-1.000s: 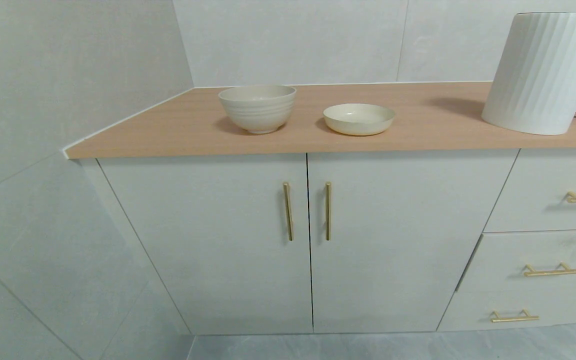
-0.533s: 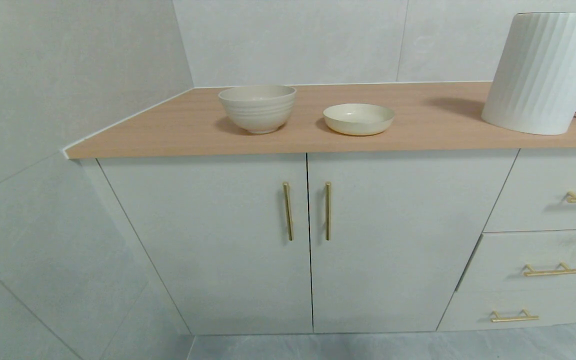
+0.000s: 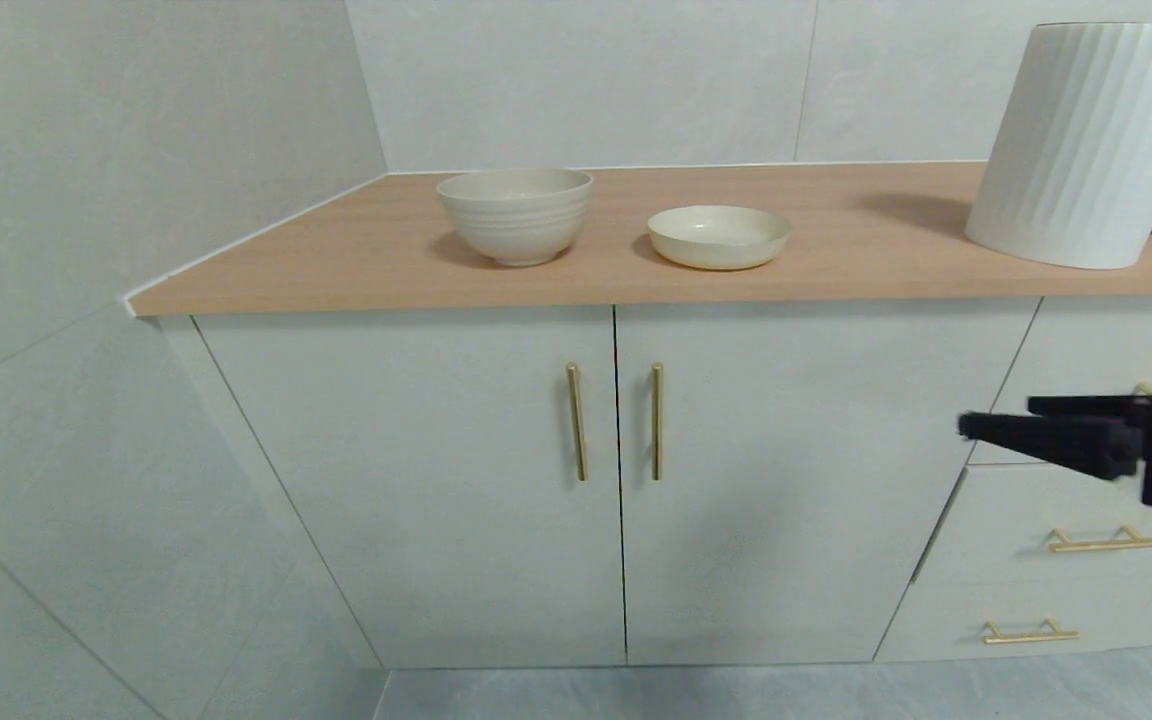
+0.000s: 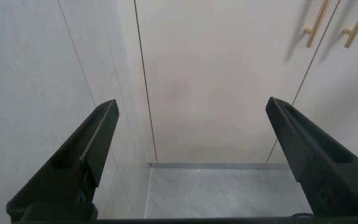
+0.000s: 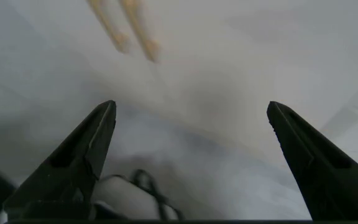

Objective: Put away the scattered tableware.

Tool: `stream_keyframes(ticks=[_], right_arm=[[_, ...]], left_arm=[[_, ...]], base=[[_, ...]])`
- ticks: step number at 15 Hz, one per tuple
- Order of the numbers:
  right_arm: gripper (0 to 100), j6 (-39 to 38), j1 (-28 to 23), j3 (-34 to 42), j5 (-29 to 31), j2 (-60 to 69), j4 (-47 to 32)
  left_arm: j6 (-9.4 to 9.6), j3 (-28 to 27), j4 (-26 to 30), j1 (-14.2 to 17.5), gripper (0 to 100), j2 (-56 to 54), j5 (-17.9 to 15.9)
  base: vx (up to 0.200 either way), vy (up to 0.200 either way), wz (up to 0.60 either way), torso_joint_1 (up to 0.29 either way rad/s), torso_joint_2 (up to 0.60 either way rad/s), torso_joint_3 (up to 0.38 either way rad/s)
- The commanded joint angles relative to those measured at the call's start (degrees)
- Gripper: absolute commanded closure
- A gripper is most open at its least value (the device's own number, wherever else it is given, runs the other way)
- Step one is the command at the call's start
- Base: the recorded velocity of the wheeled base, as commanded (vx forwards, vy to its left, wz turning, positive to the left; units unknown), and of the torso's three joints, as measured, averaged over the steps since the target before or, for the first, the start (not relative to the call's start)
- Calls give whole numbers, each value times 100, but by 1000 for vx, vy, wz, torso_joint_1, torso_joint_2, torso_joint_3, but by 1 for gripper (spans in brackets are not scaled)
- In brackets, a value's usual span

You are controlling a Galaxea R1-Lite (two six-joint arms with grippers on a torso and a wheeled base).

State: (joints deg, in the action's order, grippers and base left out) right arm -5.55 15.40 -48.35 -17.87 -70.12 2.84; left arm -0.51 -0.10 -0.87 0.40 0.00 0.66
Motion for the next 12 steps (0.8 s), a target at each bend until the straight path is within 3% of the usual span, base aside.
stream_keyframes(ticks=[1,6,12], right_arm=[[0,-386,631,-1089,-480,-1663,50],[0,-553,1088,-1722,-744,-2674,164],[0,-922,1528,-1819,-665,-4053,1904]], left_arm=[[-2,1,-1,4,0,9,13],[-2,1,-1,-5,0,9,13],[-2,1,-1,4,0,9,4]], base=[[0,0,0,0,0,0],[0,0,0,0,0,0],[0,0,0,0,0,0]])
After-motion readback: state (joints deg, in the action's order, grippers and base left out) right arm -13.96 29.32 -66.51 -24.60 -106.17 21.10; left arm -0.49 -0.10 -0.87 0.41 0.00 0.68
